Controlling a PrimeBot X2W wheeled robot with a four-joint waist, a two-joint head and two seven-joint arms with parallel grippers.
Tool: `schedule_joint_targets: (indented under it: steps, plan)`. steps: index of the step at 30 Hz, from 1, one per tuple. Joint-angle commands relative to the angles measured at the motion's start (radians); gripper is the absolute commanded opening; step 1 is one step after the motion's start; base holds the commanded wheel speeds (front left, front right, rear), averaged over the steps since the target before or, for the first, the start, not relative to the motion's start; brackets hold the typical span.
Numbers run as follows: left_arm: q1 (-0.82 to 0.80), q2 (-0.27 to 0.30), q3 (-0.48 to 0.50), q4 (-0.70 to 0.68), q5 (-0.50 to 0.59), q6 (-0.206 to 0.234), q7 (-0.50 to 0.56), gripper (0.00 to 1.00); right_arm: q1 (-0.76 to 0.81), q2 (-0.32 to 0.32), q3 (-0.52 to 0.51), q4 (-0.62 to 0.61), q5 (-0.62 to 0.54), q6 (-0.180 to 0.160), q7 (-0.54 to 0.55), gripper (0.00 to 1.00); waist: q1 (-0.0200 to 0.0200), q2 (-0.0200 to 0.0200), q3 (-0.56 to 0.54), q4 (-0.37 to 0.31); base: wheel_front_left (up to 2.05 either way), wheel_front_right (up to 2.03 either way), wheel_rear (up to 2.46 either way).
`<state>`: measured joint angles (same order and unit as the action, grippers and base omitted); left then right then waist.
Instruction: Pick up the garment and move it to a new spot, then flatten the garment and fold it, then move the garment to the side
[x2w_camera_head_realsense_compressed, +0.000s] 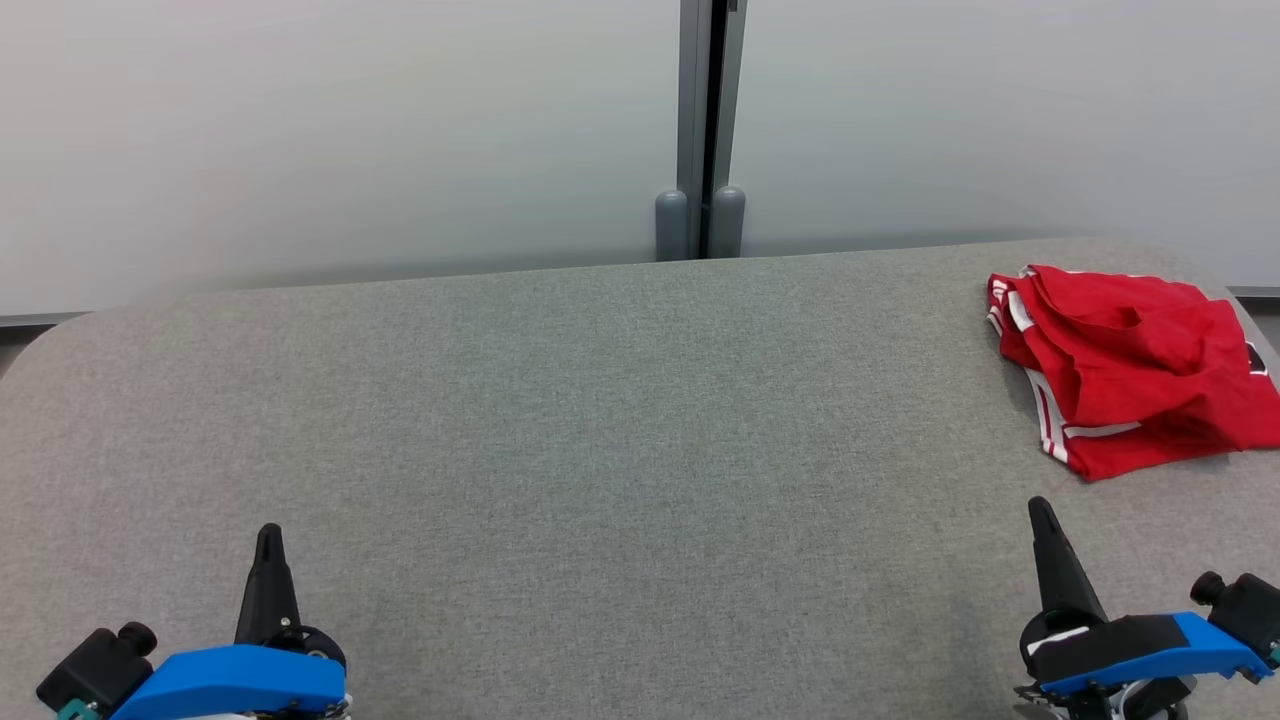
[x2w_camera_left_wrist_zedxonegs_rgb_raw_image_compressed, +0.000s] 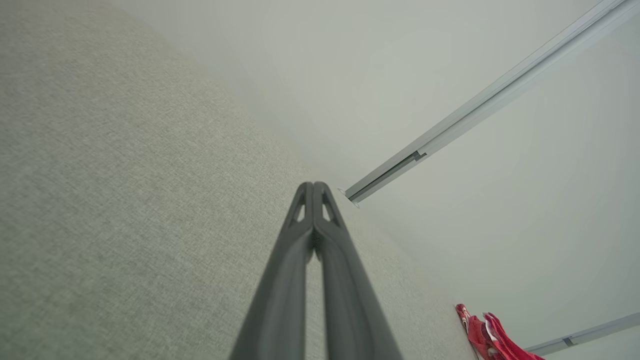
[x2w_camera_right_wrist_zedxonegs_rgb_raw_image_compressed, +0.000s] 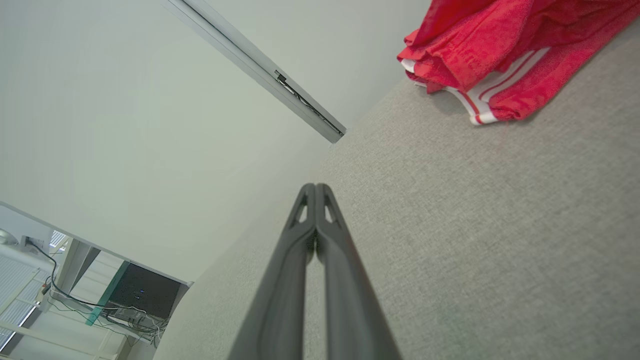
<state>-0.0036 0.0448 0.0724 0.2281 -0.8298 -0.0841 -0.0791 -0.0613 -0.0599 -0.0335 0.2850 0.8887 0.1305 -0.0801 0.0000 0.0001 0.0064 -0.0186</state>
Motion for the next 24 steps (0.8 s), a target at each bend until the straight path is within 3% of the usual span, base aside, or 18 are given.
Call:
schedule_joint_targets:
  steps: [1,24]
  plan:
    - [-0.029,0.005,0.005,-0.008,-0.027,-0.006,0.007,0.00,-0.027,0.001,-0.006,-0.016,0.028,0.000,0.007,0.00,0.0000,-0.0001,0.000,0.000,0.00,0.00,0.00]
    - [-0.059,0.006,0.020,0.001,-0.299,-0.022,0.075,0.00,-0.037,0.004,-0.034,-0.026,0.278,0.000,0.075,0.00,0.0000,-0.0001,-0.001,0.005,0.00,0.00,0.00]
